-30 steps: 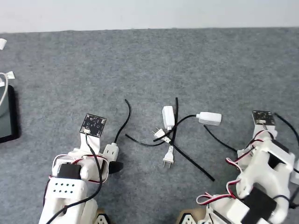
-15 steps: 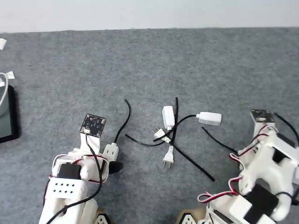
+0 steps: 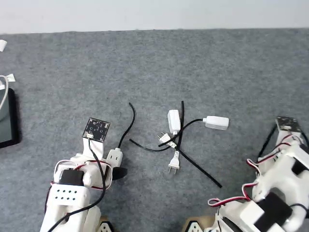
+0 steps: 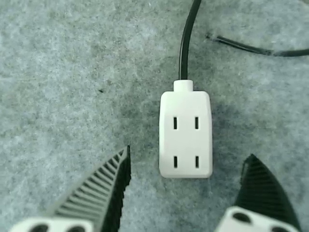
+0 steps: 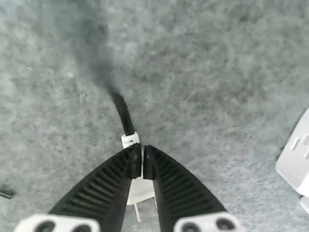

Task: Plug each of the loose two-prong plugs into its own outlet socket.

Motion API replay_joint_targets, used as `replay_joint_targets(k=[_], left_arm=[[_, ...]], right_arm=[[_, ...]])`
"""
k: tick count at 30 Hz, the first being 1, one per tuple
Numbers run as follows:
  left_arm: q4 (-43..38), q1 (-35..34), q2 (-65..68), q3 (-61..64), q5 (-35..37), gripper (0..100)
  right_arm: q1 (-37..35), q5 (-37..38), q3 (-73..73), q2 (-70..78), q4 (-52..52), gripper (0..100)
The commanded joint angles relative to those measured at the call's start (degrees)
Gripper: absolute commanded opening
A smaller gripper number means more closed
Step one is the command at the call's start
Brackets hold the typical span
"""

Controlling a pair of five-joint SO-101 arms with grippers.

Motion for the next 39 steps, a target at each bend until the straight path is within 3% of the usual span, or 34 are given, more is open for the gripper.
replay_joint_targets(k=[1,16,39], left_arm=[[-0.26,-0.26,-0.79,-0.22,-0.53,28],[-0.35,-0.26,-0.79,-0.22,-0.53,28],[-0.35,-0.26,-0.79,-0.22,-0.62,28]], right_arm=[[0.22,0.88,-2.37,0.84,-0.92,1.0],[-4.18,-1.85,-2.11,-5.05,3.12,1.0],[0.22,-1.05,-4.66,-3.65,1.45,1.0]])
